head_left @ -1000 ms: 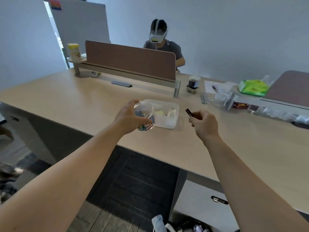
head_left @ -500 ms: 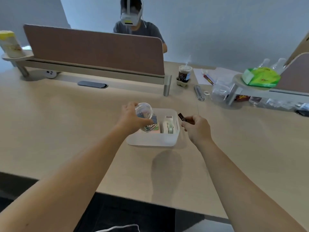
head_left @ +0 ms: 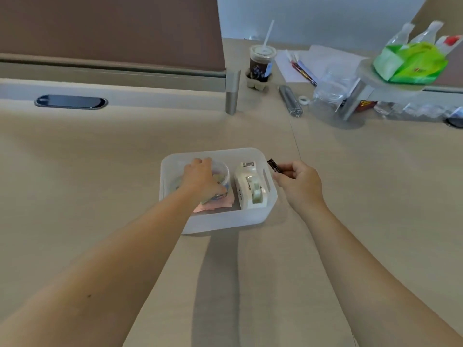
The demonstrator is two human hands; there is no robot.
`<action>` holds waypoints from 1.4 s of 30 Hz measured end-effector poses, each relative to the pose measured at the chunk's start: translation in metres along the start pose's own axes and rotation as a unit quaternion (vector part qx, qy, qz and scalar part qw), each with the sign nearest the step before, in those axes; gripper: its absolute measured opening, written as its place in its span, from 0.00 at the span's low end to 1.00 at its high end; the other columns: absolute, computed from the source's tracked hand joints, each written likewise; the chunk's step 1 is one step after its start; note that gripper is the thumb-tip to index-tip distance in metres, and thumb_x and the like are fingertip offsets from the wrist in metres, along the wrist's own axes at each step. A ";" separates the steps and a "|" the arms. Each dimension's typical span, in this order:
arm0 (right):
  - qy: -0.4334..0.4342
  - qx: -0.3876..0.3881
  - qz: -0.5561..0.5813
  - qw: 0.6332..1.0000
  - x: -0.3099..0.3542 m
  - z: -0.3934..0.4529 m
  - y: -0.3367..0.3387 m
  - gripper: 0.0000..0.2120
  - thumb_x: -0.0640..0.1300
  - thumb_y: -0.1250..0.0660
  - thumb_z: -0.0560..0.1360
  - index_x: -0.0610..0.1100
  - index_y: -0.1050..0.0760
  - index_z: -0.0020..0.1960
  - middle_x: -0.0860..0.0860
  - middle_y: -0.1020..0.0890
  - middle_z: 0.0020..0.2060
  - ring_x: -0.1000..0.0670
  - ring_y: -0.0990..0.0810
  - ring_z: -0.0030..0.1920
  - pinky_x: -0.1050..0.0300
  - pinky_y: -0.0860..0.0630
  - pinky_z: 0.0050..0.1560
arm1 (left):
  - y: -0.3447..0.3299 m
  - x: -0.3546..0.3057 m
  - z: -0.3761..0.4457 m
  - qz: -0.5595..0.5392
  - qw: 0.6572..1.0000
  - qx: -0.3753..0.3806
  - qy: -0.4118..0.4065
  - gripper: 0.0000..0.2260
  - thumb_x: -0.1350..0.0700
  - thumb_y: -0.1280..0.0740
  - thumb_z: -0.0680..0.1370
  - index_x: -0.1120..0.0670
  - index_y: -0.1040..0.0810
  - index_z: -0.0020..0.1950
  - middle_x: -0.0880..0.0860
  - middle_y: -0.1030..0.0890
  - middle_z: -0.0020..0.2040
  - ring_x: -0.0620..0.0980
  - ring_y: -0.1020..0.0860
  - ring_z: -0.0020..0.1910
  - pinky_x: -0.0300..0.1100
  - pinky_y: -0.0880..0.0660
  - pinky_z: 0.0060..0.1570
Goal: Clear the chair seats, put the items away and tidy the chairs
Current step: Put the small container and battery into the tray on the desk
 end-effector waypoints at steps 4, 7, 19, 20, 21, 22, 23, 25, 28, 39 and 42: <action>-0.001 0.006 -0.005 1.000 -0.001 0.004 -0.004 0.05 0.39 0.33 0.72 0.41 0.22 0.48 0.56 0.24 0.34 0.52 0.24 0.40 0.62 0.28 0.40 | -0.001 -0.003 0.006 -0.042 0.999 -0.017 -0.009 0.31 0.54 0.29 0.71 0.60 0.38 0.69 0.60 0.37 0.69 0.60 0.33 0.66 0.48 0.34 0.63; 0.003 0.010 -0.015 1.000 0.006 0.006 -0.010 0.06 0.36 0.34 0.72 0.41 0.22 0.48 0.54 0.24 0.34 0.49 0.23 0.41 0.56 0.25 0.46 | 0.006 -0.005 0.004 -0.071 0.997 -0.027 -0.013 0.30 0.53 0.31 0.73 0.59 0.40 0.70 0.60 0.38 0.71 0.59 0.31 0.65 0.47 0.32 0.62; 0.064 0.163 -0.176 0.969 0.063 -0.014 -0.136 0.06 0.35 0.35 0.72 0.35 0.20 0.43 0.37 0.17 0.48 0.39 0.20 0.50 0.54 0.29 0.43 | 0.106 0.086 -0.047 -0.190 0.962 -0.193 0.025 0.12 0.59 0.39 0.77 0.61 0.23 0.57 0.59 0.21 0.58 0.57 0.25 0.58 0.43 0.30 0.56; 0.066 0.178 -0.205 0.960 0.063 -0.016 -0.148 0.07 0.34 0.36 0.72 0.33 0.21 0.45 0.36 0.17 0.49 0.38 0.20 0.52 0.51 0.27 0.44 | 0.107 0.096 -0.051 -0.195 0.961 -0.195 0.036 0.12 0.58 0.39 0.77 0.61 0.23 0.57 0.59 0.21 0.57 0.57 0.25 0.58 0.44 0.30 0.56; 0.064 0.190 -0.230 0.952 0.061 -0.017 -0.160 0.08 0.34 0.37 0.73 0.32 0.22 0.48 0.36 0.17 0.50 0.38 0.21 0.52 0.51 0.27 0.44 | 0.107 0.106 -0.054 -0.200 0.959 -0.195 0.047 0.12 0.58 0.39 0.77 0.60 0.23 0.57 0.59 0.20 0.57 0.57 0.24 0.57 0.44 0.30 0.55; 0.062 0.197 -0.246 0.947 0.059 -0.017 -0.171 0.09 0.34 0.38 0.73 0.33 0.22 0.50 0.37 0.18 0.51 0.38 0.21 0.53 0.52 0.28 0.44 | 0.106 0.113 -0.057 -0.203 0.958 -0.193 0.056 0.11 0.58 0.39 0.77 0.60 0.23 0.56 0.59 0.20 0.57 0.57 0.24 0.57 0.44 0.30 0.55; 0.060 0.198 -0.256 0.944 0.056 -0.016 -0.180 0.10 0.34 0.38 0.73 0.33 0.23 0.52 0.37 0.18 0.52 0.38 0.21 0.53 0.53 0.28 0.43 | 0.103 0.120 -0.058 -0.204 0.958 -0.192 0.064 0.11 0.57 0.39 0.77 0.60 0.23 0.56 0.58 0.20 0.57 0.57 0.24 0.57 0.44 0.30 0.55; 0.055 0.187 -0.266 0.944 0.054 -0.012 -0.192 0.10 0.35 0.39 0.75 0.34 0.24 0.53 0.37 0.19 0.53 0.38 0.21 0.54 0.54 0.30 0.42 | 0.098 0.130 -0.059 -0.205 0.958 -0.187 0.076 0.12 0.57 0.39 0.77 0.60 0.23 0.56 0.58 0.20 0.57 0.56 0.24 0.57 0.43 0.30 0.55; 0.055 0.165 -0.260 0.950 0.055 -0.005 -0.199 0.10 0.36 0.42 0.76 0.34 0.24 0.52 0.38 0.19 0.50 0.39 0.22 0.49 0.55 0.33 0.42 | 0.092 0.140 -0.058 -0.215 0.956 -0.180 0.088 0.12 0.58 0.39 0.77 0.60 0.23 0.56 0.58 0.20 0.57 0.56 0.24 0.58 0.42 0.30 0.55; 0.144 0.126 -0.099 0.976 0.104 -0.030 -0.131 0.06 0.38 0.39 0.74 0.40 0.24 0.47 0.49 0.24 0.40 0.48 0.27 0.43 0.57 0.32 0.43 | 0.111 0.102 -0.096 -0.266 0.936 -0.227 0.049 0.11 0.59 0.39 0.77 0.60 0.22 0.55 0.56 0.20 0.53 0.54 0.25 0.51 0.37 0.34 0.48; 0.167 0.130 -0.056 0.976 0.115 -0.053 -0.103 0.04 0.38 0.39 0.74 0.41 0.26 0.45 0.50 0.24 0.37 0.49 0.26 0.43 0.57 0.33 0.42 | 0.116 0.085 -0.131 -0.275 0.927 -0.251 0.040 0.10 0.59 0.39 0.77 0.59 0.22 0.55 0.51 0.23 0.47 0.48 0.28 0.46 0.37 0.34 0.47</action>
Point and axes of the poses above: each hand's wrist, its own z-axis towards the middle knuckle, its own y-axis out of the back of the hand, x = y × z, the point moved 9 cm from there along z, towards the middle knuckle
